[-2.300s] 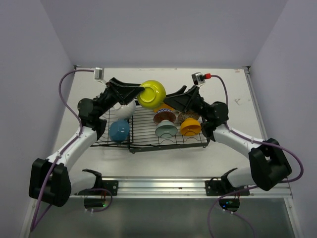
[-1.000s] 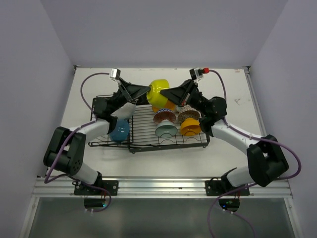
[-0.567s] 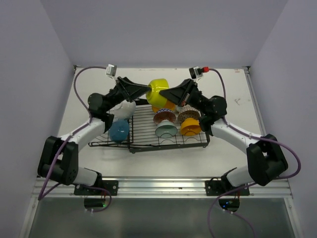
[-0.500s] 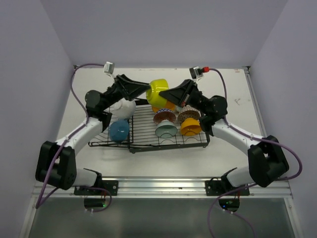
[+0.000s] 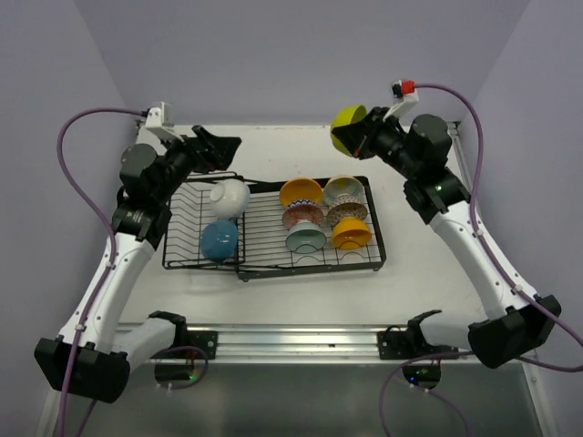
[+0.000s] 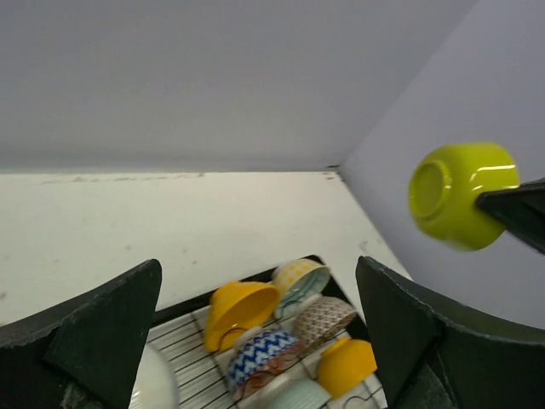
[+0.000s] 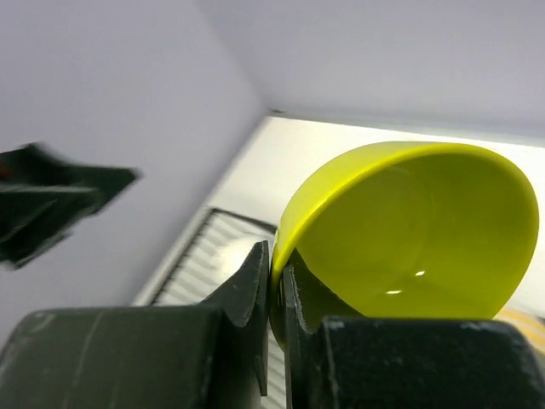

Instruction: Unload the bowls from the dish rack

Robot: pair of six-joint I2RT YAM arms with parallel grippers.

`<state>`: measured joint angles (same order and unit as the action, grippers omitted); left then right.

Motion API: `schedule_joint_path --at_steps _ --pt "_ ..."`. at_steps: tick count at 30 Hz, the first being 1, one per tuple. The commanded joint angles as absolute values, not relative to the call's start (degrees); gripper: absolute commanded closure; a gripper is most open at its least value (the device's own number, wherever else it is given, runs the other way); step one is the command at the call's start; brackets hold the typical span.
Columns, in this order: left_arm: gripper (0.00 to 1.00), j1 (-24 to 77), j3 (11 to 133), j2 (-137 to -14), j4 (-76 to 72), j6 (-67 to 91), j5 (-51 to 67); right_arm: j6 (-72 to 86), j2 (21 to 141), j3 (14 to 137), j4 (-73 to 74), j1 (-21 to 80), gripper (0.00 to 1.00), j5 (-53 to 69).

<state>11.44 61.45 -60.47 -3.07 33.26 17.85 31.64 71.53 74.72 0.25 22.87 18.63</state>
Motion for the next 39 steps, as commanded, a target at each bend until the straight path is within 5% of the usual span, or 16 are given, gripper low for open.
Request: schedule_joint_path --at_steps 1,18,29,39 --pt "0.00 11.5 60.6 -59.9 10.7 22.6 6.3 18.0 76.7 80.1 20.3 17.3 1.00 4.9" --pt "0.00 12.3 51.4 -52.0 13.5 18.0 -3.9 9.9 121.5 111.2 41.2 2.7 1.00 -8.9" --pt "0.00 12.3 51.5 -54.1 13.5 18.7 -0.4 9.1 131.4 120.8 43.9 2.1 1.00 -10.0" --pt "0.00 12.3 51.8 -56.1 13.4 18.6 1.4 9.4 134.9 121.9 43.8 2.0 0.79 -9.5"
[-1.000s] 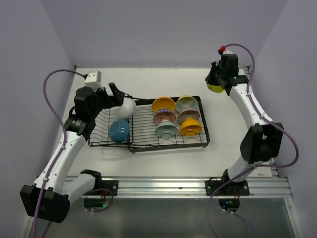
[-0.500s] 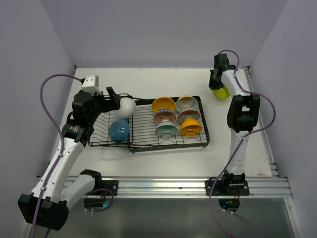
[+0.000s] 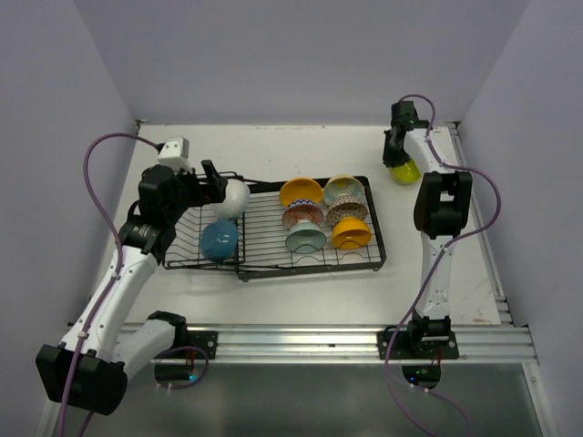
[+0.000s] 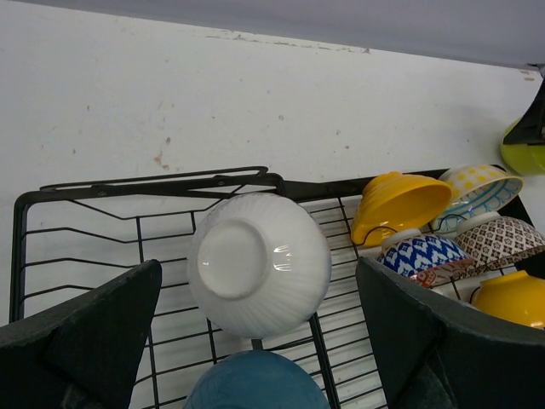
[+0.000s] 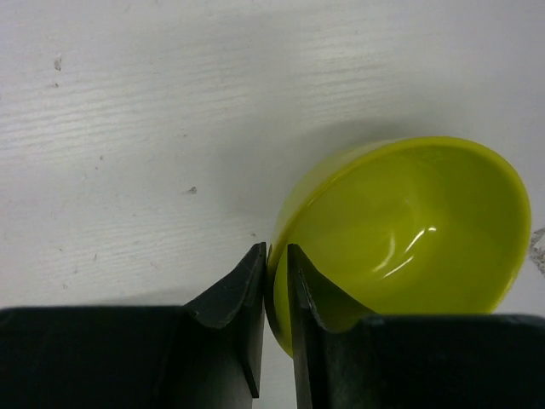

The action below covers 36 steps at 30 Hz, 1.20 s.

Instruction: Unload the bowls from the dish rack

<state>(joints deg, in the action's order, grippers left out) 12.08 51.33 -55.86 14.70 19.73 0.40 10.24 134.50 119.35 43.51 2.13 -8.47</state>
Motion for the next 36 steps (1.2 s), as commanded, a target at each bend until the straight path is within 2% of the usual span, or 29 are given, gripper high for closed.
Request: schedule_joint_path --at_steps 1,4,5,6,8,12,15,22,30,36 --pt "0.00 12.3 51.7 -56.2 13.4 18.6 1.5 9.4 135.0 121.9 43.8 2.0 0.80 -9.4" --pt "0.00 12.3 51.6 -56.2 13.4 18.5 1.7 9.2 135.5 121.9 43.9 2.0 0.79 -9.4" --pt "0.00 12.3 51.6 -56.2 13.3 18.5 1.8 9.2 135.6 121.9 43.8 2.0 0.75 -9.4" --pt "0.00 12.3 51.6 -56.2 13.3 18.6 1.9 9.3 135.4 121.9 43.9 2.0 0.60 -9.4" --pt "0.00 12.3 51.5 -56.2 13.3 18.5 2.1 9.2 135.3 122.3 44.1 2.0 0.49 -8.8" --pt "0.00 12.3 51.5 -55.9 13.1 18.4 2.4 9.7 134.1 124.1 45.8 2.0 0.37 -8.8" --pt "0.00 12.3 51.3 -55.8 13.0 18.2 2.0 10.1 131.8 125.3 47.4 2.0 0.31 -9.3" --pt "0.00 12.3 50.9 -56.3 12.1 17.7 2.7 11.2 118.0 119.3 46.1 2.0 0.28 -8.2" --pt "0.00 12.4 50.2 -59.0 10.5 17.0 7.3 13.2 96.3 89.7 34.6 4.9 0.27 -3.6" --pt "0.00 15.8 53.4 -64.4 11.2 15.7 2.1 14.3 83.8 71.7 28.3 6.2 0.25 3.6"
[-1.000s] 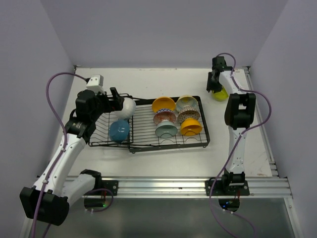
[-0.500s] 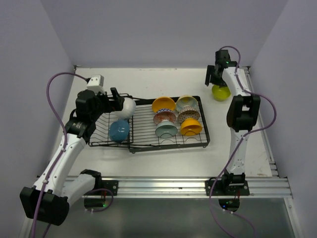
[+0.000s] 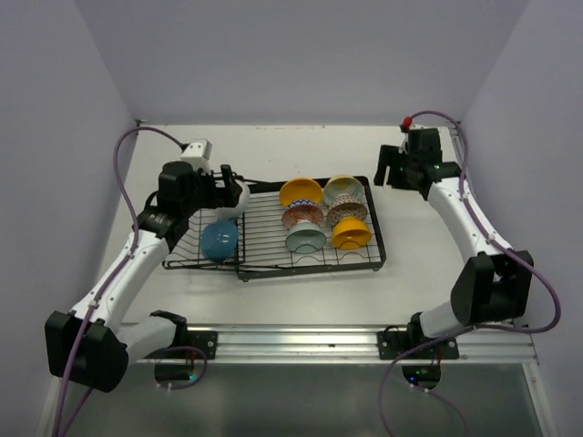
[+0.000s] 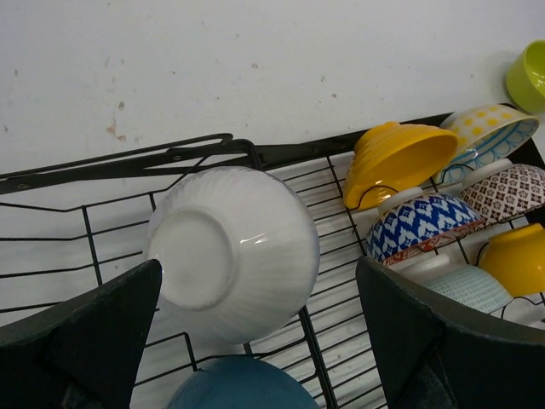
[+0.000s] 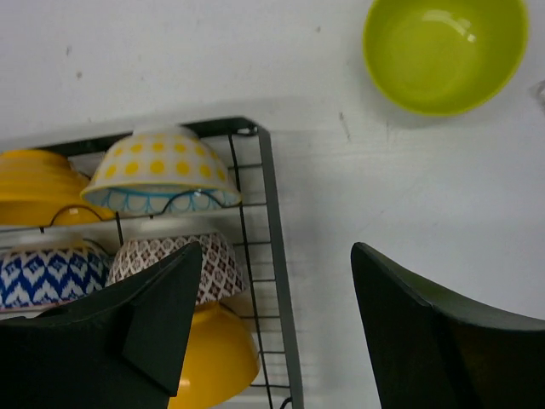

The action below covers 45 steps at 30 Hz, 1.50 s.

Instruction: Unload the bowls from the dish rack

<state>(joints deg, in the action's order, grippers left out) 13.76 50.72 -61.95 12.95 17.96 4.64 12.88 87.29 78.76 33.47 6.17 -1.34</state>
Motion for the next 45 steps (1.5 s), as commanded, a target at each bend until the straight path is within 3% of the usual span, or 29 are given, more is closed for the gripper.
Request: schedule_joint_path --at_steps 1,8,15,23,32,45 --pt "0.00 16.5 55.1 -65.1 12.6 15.6 1.2 14.7 82.0 69.7 27.4 6.1 0.25 4.0" --pt "0.00 23.4 63.2 -72.1 19.0 14.6 -11.9 14.6 72.7 57.8 23.9 6.2 0.22 5.8" --pt "0.00 27.8 70.0 -79.4 27.7 16.0 -21.3 15.0 71.4 56.2 22.2 6.2 0.21 7.8" --pt "0.00 34.3 75.2 -83.1 36.6 19.9 -30.8 15.8 70.0 53.3 19.6 6.2 0.06 9.3" --pt "0.00 38.0 78.7 -86.9 42.5 21.9 -40.8 16.1 69.7 52.7 18.9 6.2 0.03 10.2" --pt "0.00 39.4 79.4 -89.6 42.2 22.7 -42.5 16.3 70.2 52.3 18.2 6.2 0.02 11.0"
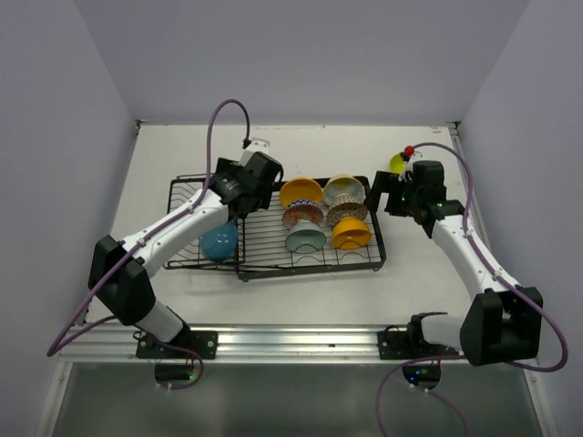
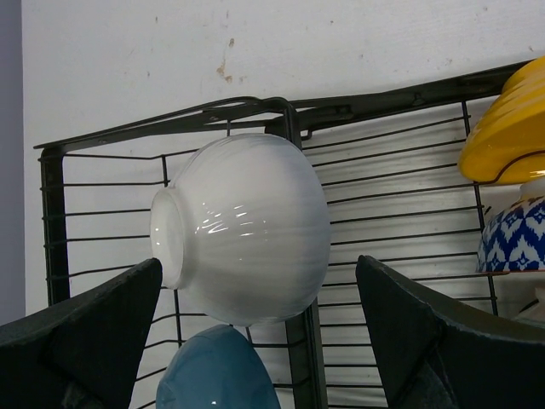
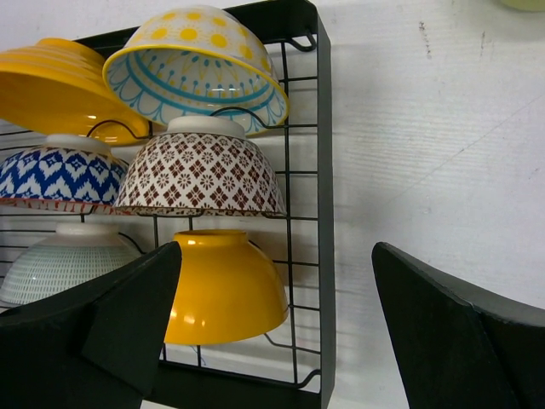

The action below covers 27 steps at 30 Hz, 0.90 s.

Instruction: Unload the bowls from the dish rack

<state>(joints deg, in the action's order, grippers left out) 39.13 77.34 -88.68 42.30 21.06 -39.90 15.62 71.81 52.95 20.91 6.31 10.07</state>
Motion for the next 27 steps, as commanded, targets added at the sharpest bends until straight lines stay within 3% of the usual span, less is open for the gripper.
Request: schedule_joint_path --at_steps 1,19,27 --pt "0.00 39.4 79.5 -89.8 42.2 22.8 -42.6 16.3 70.2 52.3 18.2 6.2 0.01 11.1" --pt "0.00 39.4 77.3 -92.5 40.6 22.2 -43.0 16.8 71.4 52.0 17.7 6.2 0.02 11.3" --pt "0.07 39.6 76.2 -93.3 39.8 22.0 -43.1 16.9 71.5 52.0 17.5 6.2 0.01 11.0"
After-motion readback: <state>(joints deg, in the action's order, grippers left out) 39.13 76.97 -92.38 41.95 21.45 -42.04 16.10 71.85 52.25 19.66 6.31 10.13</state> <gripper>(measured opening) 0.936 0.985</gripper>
